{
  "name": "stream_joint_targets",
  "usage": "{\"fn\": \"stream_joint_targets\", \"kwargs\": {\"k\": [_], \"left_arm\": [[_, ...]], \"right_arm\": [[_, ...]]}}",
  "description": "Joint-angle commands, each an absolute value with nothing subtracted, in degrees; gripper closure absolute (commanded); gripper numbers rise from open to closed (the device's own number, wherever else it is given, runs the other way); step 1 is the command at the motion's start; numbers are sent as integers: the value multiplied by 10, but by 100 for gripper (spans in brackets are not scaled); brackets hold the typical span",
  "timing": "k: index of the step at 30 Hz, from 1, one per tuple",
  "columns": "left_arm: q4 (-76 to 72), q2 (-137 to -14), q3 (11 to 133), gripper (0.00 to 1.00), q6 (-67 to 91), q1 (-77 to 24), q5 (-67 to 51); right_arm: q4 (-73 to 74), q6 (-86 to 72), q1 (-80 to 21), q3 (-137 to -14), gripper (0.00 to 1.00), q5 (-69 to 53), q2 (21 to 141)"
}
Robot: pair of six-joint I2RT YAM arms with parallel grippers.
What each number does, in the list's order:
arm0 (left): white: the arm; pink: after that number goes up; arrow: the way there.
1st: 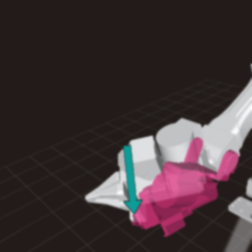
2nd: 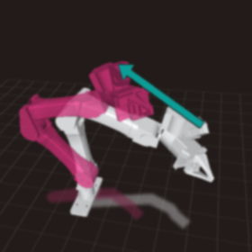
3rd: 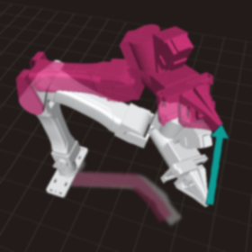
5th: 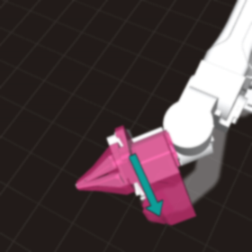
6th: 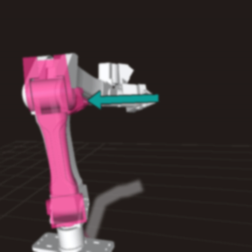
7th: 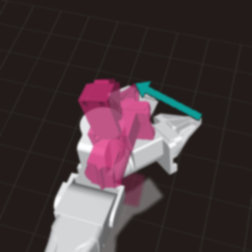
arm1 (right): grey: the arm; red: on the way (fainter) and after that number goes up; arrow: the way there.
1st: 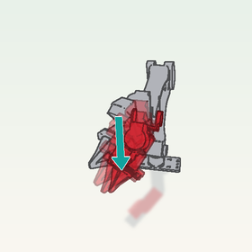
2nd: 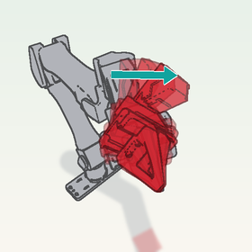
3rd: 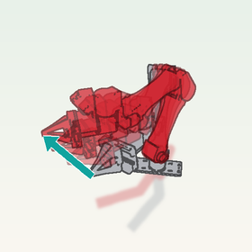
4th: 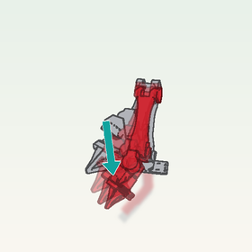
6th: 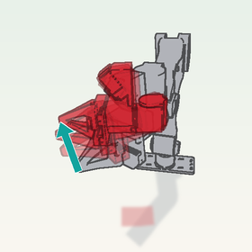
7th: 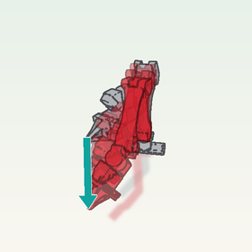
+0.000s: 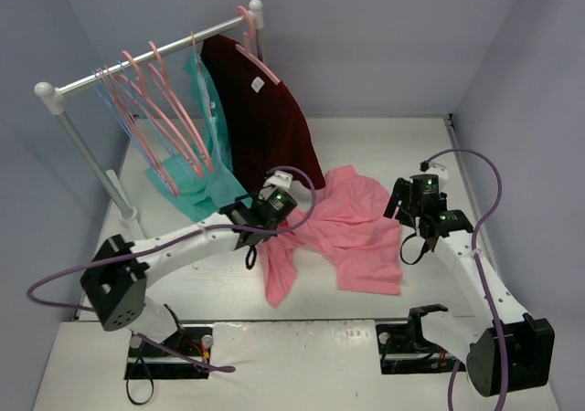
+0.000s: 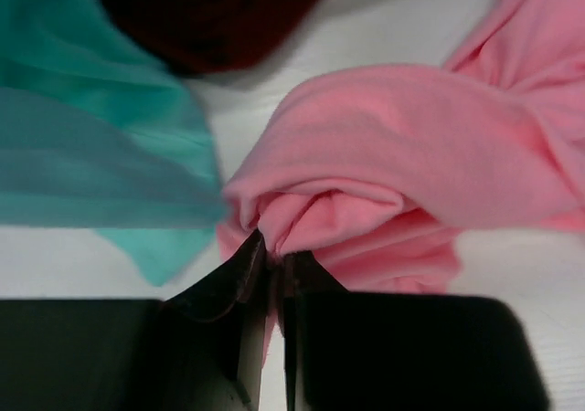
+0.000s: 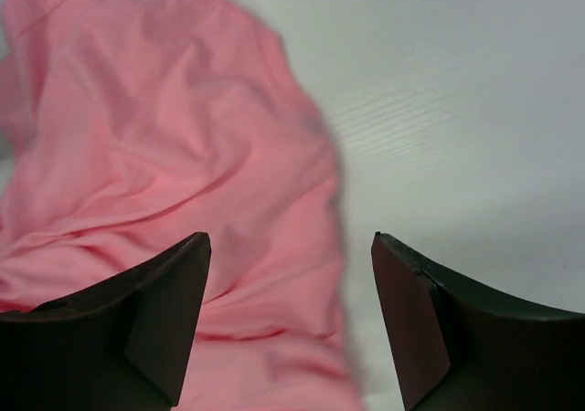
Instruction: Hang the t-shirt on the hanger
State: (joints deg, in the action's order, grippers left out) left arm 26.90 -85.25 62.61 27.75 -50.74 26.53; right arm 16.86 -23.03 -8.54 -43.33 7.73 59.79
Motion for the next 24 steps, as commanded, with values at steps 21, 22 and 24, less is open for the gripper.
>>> {"fn": "stream_joint_targets", "kwargs": {"k": [21,22,24], "left_arm": [[201,-1169,965,18,305,-734,219],[200,-1180,969,18,312,-734,218],[200,-1204,977,19,315,-736,216]], "right_arm": [[142,-304,58,-443,31,95,650],[142,-305,62,-440,31,94,646],[142,-305,65,-435,30,95,640]]}}
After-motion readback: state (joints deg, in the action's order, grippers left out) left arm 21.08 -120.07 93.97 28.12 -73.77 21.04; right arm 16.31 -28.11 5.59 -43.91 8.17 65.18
